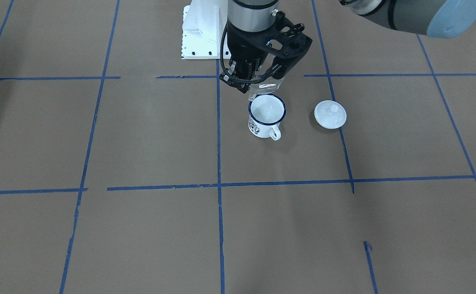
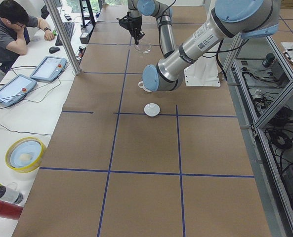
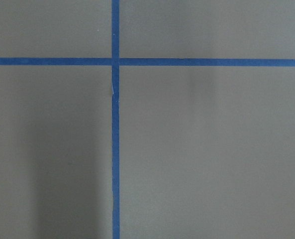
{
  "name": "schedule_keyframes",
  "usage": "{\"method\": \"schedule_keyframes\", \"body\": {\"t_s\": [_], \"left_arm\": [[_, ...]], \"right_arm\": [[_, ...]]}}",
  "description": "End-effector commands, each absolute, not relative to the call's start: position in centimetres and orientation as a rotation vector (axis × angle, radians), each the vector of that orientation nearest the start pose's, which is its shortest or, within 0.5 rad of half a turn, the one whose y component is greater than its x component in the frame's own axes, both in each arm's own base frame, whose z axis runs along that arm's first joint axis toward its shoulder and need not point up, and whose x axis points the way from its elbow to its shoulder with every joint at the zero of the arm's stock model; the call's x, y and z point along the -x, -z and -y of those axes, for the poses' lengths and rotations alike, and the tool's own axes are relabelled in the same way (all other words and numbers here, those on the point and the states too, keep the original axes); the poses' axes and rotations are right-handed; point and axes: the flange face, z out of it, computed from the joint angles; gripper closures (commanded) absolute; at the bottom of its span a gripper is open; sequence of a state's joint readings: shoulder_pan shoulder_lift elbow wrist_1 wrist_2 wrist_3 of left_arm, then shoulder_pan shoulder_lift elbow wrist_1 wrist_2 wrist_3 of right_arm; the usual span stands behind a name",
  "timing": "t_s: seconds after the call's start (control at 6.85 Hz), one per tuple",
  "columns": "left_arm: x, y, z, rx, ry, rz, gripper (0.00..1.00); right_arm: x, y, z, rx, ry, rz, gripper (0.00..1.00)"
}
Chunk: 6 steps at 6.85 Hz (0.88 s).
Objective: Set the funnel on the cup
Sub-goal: 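Carry the funnel over the open enamel mug with the left gripper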
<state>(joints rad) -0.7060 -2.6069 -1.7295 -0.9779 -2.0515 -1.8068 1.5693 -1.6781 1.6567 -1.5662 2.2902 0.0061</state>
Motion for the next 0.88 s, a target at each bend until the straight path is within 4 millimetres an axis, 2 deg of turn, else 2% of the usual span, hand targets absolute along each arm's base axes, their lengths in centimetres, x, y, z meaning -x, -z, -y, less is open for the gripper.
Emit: {"method": "schedule_keyframes", "body": {"t_s": [0.0,0.15,0.29,0.44,0.73], "left_arm": [[-48.7,-10.6,45.9,0.303,0.691,-0.606,1.00],[-49.1,-13.3,46.1,0.296,0.666,-0.603,1.00],[-49.6,-14.7,46.2,0.294,0.654,-0.605,1.00],[-51.0,-15.9,45.3,0.292,0.619,-0.626,1.00],[-51.5,-16.6,45.5,0.260,0.592,-0.632,1.00]], "right_arm": [[-6.7,-67.0,44.5,0.019,-0.010,0.719,0.00],[-6.7,-67.0,44.5,0.019,-0.010,0.719,0.00],[-6.7,-67.0,44.5,0.019,-0.010,0.719,0.00],[-6.7,-67.0,44.5,0.019,-0.010,0.719,0.00],[-6.7,-67.0,44.5,0.019,-0.010,0.719,0.00]]}}
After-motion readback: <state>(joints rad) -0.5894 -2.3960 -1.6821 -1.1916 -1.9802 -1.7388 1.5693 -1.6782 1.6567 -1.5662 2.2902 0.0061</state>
